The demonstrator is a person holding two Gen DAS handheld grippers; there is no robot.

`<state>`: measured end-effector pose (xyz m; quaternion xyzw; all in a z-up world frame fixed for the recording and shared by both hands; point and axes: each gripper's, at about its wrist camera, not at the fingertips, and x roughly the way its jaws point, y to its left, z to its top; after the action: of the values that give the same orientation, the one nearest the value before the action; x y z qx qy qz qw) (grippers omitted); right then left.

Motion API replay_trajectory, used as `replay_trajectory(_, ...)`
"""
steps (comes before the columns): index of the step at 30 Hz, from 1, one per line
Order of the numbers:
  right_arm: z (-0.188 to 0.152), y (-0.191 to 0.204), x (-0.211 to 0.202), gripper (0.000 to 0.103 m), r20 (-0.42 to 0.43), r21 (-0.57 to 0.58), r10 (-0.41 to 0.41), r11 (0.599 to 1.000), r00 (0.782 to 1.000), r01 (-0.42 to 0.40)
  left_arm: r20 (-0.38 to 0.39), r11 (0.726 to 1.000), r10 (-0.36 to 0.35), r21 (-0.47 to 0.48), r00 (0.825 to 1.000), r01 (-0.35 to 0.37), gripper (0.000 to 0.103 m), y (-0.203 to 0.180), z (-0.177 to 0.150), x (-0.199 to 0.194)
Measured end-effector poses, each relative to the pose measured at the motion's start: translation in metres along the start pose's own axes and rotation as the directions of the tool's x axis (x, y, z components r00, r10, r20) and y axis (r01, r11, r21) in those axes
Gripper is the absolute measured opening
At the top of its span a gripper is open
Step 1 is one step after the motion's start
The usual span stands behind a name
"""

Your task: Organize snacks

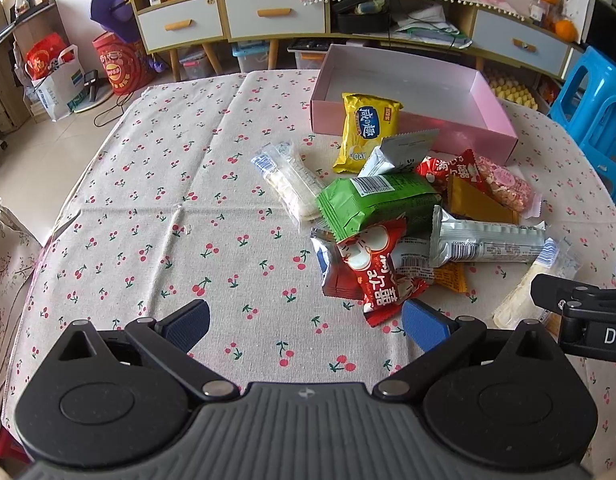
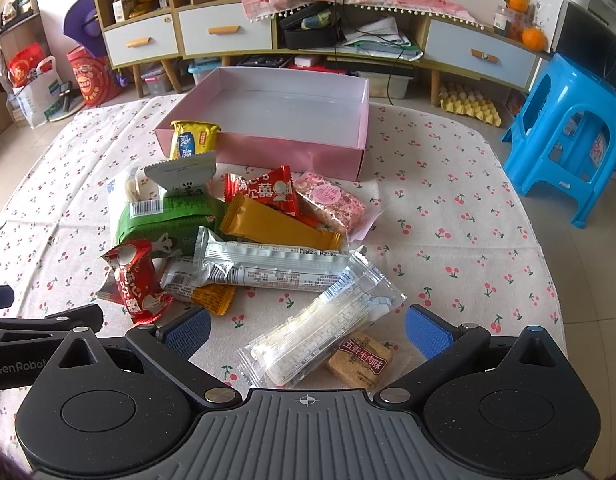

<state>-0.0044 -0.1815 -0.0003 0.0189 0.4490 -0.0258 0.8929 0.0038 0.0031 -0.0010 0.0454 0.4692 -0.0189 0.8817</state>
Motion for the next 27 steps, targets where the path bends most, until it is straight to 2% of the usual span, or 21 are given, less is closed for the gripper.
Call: replay_trajectory(27, -0.0001, -0.0002, 0.0003, 0.103, -0.002, 0.001, -0.002, 1.0, 1.0, 0.002, 0.008, 1.0, -0.001, -0.001, 1.0, 0.001, 0.103, 0.0002, 0.003, -0.0019)
